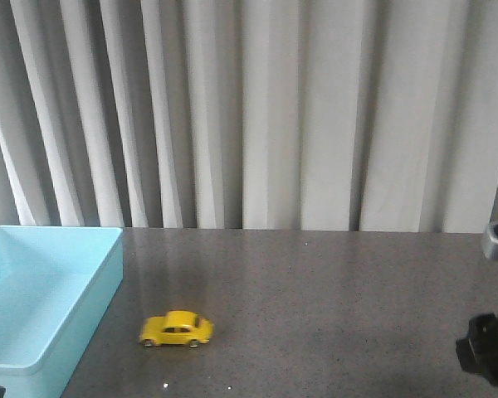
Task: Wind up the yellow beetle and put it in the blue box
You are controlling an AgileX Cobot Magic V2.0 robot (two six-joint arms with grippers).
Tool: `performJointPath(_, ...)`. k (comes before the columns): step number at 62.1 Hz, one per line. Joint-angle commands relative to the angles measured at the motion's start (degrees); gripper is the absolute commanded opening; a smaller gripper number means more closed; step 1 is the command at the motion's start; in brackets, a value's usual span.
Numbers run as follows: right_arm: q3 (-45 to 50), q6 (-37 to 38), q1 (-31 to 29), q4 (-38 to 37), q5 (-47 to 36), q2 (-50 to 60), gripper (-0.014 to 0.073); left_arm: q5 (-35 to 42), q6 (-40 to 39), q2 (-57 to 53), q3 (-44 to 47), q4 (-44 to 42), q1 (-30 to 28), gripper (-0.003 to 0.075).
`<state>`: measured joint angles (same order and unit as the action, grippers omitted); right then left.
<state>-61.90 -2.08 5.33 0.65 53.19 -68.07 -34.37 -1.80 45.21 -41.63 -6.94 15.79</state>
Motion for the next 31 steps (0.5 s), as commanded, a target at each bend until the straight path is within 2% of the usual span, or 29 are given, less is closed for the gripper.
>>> performJointPath(1, 5.01, 2.78, 1.52, -1.20, -5.22, 6.16, 0.0523, 3.28, -0.17, 0.01, -1.96, 0.22, 0.48, 0.0504)
performJointPath(15, 16.22, 3.17, 1.91, -1.23, -8.57, 14.51, 0.0523, 3.80, 0.08, 0.09, -1.96, 0.16, 0.48, 0.0504)
performJointPath(21, 17.08, 3.17, 1.91, -1.23, -8.41, 15.97, 0.0523, 5.01, 1.80, 0.94, -2.38, 0.16, 0.48, 0.0504)
performJointPath(31, 17.02, 3.17, 1.91, -1.15, -8.46, 16.54, 0.0523, 2.87, 9.48, 7.65, -8.06, 1.47, 0.48, 0.0504)
